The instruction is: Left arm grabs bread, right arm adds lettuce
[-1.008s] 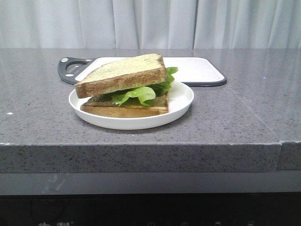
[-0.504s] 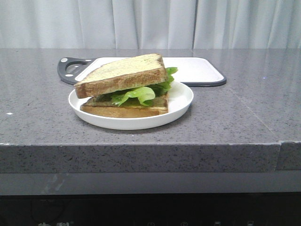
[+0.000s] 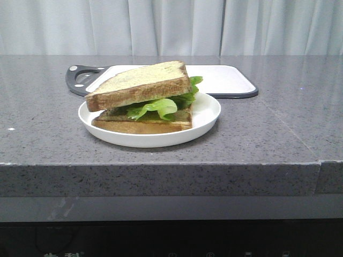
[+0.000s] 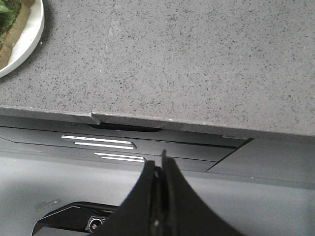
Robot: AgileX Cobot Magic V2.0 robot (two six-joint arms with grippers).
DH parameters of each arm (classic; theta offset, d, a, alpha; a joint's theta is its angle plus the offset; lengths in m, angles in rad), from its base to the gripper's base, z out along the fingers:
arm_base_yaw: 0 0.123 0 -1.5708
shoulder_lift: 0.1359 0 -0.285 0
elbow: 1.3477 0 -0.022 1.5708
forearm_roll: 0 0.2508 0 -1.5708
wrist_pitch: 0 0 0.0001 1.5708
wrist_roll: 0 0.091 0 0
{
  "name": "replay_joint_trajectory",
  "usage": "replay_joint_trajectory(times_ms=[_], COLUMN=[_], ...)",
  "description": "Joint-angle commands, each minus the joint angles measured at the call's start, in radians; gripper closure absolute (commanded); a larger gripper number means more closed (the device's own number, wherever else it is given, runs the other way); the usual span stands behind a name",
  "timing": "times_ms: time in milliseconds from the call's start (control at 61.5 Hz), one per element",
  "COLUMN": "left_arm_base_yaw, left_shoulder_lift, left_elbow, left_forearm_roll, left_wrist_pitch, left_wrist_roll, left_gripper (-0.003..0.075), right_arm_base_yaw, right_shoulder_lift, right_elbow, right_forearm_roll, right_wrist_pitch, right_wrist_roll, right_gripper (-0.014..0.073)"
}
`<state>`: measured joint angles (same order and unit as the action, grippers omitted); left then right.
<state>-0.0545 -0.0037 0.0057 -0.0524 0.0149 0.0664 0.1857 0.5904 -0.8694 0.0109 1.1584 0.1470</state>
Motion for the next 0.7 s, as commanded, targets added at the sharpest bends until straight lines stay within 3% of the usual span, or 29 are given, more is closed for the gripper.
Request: replay_joint_trajectory(times_ms=[0,179,471,683], left_arm_base_yaw=[0.003,0.003,0.003,0.003], left_shoulder_lift=[-0.018,-0.018,-0.018,-0.018], left_elbow=[0.005,0.005,0.005,0.005], left_forearm_roll=[-0.009,-0.009,-0.009,-0.009], left_wrist_pitch=[-0.084,-0.084,-0.084,-0.084], left_wrist_roll=[-0.001,-0.001,-0.001,-0.001], left_gripper=[0.0741,0.0741,0.0741,0.0741], right_arm_base_yaw=[-0.006,-0.01,-0.097,-0.117], right_shoulder_lift=[0.002,-0.02,-0.29,-0.47], right_elbow=[-0.02,0.008,0.418,0.693], right_forearm_roll=[-0.003,-0.033,-0.025,-0.022], right_wrist_pitch=[-0.049,-0.108,-0.713,-0.97], right_wrist_roll=[-0.002,-0.011,-0.05,-0.05], right_gripper=[0.0711,0.0711,0.0711,0.0711])
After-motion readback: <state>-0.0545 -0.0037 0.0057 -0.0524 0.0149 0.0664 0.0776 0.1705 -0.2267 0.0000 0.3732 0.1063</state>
